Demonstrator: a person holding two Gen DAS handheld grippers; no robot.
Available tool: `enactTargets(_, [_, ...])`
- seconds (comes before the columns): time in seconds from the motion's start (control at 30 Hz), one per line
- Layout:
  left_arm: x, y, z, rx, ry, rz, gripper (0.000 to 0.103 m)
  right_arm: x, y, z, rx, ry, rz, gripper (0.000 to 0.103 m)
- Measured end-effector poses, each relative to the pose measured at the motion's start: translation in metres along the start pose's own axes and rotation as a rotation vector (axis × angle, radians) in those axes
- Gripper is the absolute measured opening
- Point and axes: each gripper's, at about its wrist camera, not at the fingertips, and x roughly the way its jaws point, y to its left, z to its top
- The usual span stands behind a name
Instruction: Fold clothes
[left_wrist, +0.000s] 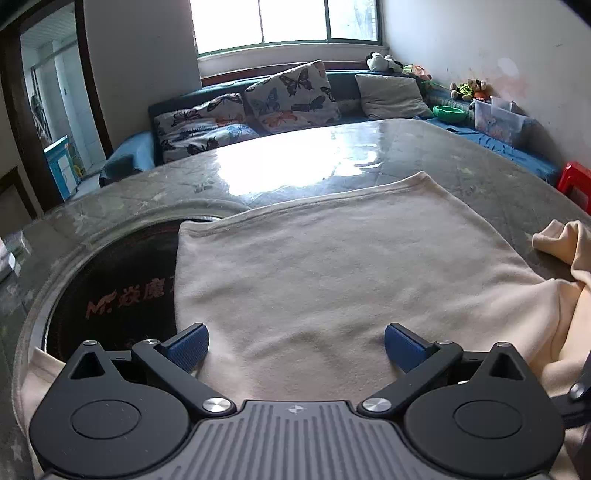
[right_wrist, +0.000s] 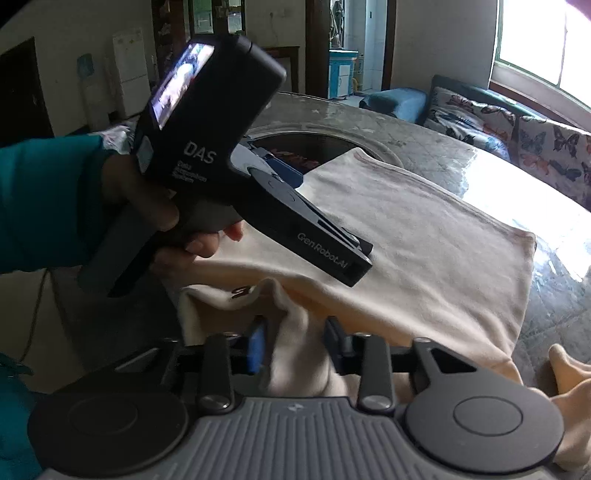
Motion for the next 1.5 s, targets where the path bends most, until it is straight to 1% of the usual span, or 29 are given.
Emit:
enactTargets(0.07, [0.001,0.002,-0.001,-0.021,0.005,-0.011,0.103,-0.001,-0.001,0.0,0.01,-0.004,-0.008,0.018])
enactTargets(0.1, [0.001,0.004,-0.001,-0.031,0.008,-0.017,0.103,-0.003,-0.002,-0.001,0.015,-0.008,-0.009,0.008])
enactTargets(0.13, [0.001,0.005,-0.002,-0.04,0.009,-0.021,0.103,-0.005,-0.003,-0.002,0.016,-0.009,-0.009,0.006])
enactTargets(0.23, [0.001,0.006,-0.004,-0.053,0.003,-0.026,0.103,-0.017,-0.001,-0.005,0.001,-0.001,-0.001,0.004])
enactTargets(0.37, [0.001,0.006,-0.004,-0.055,0.0,-0.029,0.103,-0.035,0.004,-0.012,-0.036,0.021,0.018,0.002])
enactTargets(0.47, [0.001,0.006,-0.005,-0.061,-0.002,-0.03,0.103,-0.043,0.01,-0.016,-0.082,0.014,-0.002,0.003])
enactTargets(0.5, [0.001,0.006,-0.005,-0.062,-0.003,-0.029,0.103,-0.045,0.013,-0.017,-0.098,0.01,-0.01,0.009])
enactTargets(0.53, [0.001,0.006,-0.005,-0.062,-0.003,-0.029,0.103,-0.045,0.014,-0.016,-0.103,0.006,-0.011,0.019])
enactTargets(0.57, [0.001,0.006,-0.005,-0.063,-0.003,-0.03,0.103,-0.043,0.014,-0.014,-0.098,-0.002,-0.012,0.025])
enactTargets(0.6, [0.001,0.006,-0.005,-0.064,-0.001,-0.031,0.103,-0.04,0.014,-0.012,-0.095,-0.011,-0.016,0.029])
enactTargets(0.8, [0.002,0.006,-0.006,-0.072,0.0,-0.034,0.103,-0.011,0.014,-0.001,-0.105,-0.031,-0.045,0.027])
enactTargets(0.87, [0.001,0.006,-0.006,-0.07,-0.004,-0.032,0.103,-0.005,0.013,0.001,-0.095,-0.033,-0.038,0.02])
enactTargets(0.9, [0.001,0.006,-0.007,-0.07,-0.007,-0.032,0.103,-0.003,0.013,0.001,-0.092,-0.032,-0.033,0.012])
enactTargets(0.93, [0.001,0.005,-0.007,-0.069,-0.011,-0.031,0.103,-0.003,0.013,0.001,-0.093,-0.03,-0.029,0.008])
enactTargets(1.03, [0.0,0.005,-0.008,-0.066,-0.018,-0.03,0.103,-0.006,0.015,0.0,-0.106,-0.027,-0.016,0.003])
enactTargets(1.33, [-0.001,0.005,-0.009,-0.074,-0.02,-0.033,0.103,-0.042,0.022,-0.009,-0.181,0.01,0.063,0.002])
enactTargets(1.43, [-0.001,0.005,-0.009,-0.076,-0.019,-0.034,0.103,-0.047,0.028,-0.014,-0.202,0.036,0.106,0.002])
enactTargets(1.5, [-0.002,0.004,-0.009,-0.077,-0.019,-0.034,0.103,-0.047,0.034,-0.018,-0.224,0.047,0.114,0.002])
